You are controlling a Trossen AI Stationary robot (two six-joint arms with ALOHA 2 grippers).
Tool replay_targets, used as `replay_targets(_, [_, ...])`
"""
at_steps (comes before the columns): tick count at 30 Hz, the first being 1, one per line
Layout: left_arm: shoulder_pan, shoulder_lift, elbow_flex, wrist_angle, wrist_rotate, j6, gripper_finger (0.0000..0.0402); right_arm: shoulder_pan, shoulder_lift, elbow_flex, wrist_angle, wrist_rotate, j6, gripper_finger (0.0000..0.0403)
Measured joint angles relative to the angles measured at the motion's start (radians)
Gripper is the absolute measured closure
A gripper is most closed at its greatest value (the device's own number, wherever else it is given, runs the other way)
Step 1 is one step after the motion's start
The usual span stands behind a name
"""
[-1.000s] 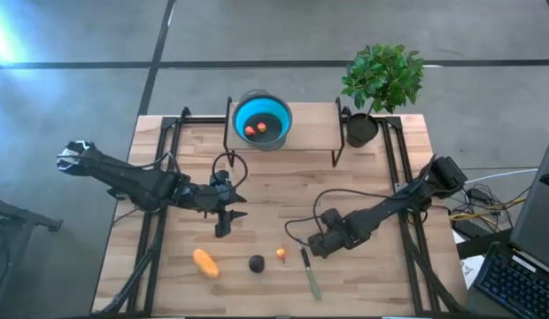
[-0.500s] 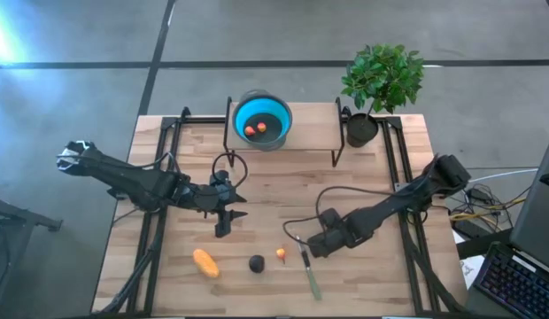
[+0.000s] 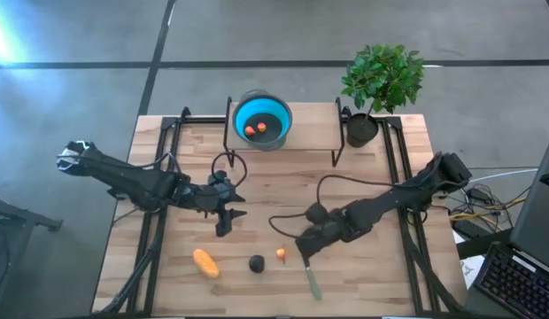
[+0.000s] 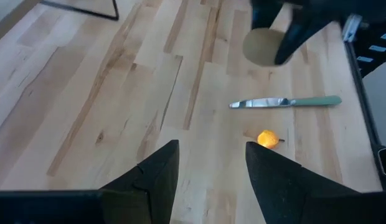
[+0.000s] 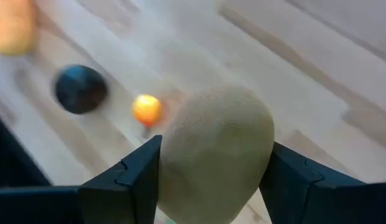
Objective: Pick & Place Fruit
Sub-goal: Put the brown kiwi into the blue strainer bowl
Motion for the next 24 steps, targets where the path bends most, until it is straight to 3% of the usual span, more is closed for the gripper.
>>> replay_targets(8, [0.033, 0.000, 0.000, -0.061, 0.000, -0.116, 0.0211, -0.062, -0.001, 0.106, 0.000, 0.022, -0.166, 0.0194])
replay_targets(24, [0.080, 0.000, 0.000, -0.112, 0.002, -0.141, 0.0211, -0.184, -0.001, 0.272, 0.004, 0.021, -0.455, 0.0196])
